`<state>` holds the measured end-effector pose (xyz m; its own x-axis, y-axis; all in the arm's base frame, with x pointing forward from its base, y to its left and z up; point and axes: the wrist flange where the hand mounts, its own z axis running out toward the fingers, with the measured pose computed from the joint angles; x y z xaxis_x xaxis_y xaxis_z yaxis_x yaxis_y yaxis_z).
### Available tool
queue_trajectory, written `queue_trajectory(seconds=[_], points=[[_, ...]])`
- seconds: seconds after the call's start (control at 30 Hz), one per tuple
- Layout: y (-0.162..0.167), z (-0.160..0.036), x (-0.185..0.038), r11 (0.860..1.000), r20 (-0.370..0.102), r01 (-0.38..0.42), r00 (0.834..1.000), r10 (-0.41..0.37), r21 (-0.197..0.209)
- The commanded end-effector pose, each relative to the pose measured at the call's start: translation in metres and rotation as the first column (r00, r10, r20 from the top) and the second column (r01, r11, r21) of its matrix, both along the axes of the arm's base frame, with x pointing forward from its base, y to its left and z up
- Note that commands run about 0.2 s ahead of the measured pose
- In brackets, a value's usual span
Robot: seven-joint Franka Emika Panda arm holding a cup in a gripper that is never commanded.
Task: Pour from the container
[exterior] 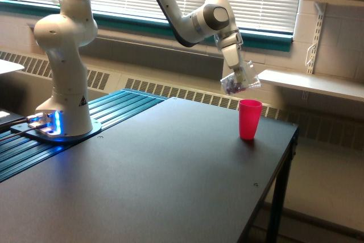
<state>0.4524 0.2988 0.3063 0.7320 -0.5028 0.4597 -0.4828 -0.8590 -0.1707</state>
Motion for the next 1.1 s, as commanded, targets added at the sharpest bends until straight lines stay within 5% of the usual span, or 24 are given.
queue_trajectory(seconds=[0.03,0.53,0.83,1.1], points=[[0.019,-0.007,-0.009,1.000,-0.023,0.016,1.000,-0.016,-0.003],[0.015,-0.003,0.006,0.997,-0.132,0.041,0.990,-0.049,-0.066],[0.028,-0.001,0.005,0.999,-0.160,-0.014,0.987,0.008,-0.042],[0.039,-0.006,-0.001,1.000,-0.239,0.009,0.971,-0.002,0.029]])
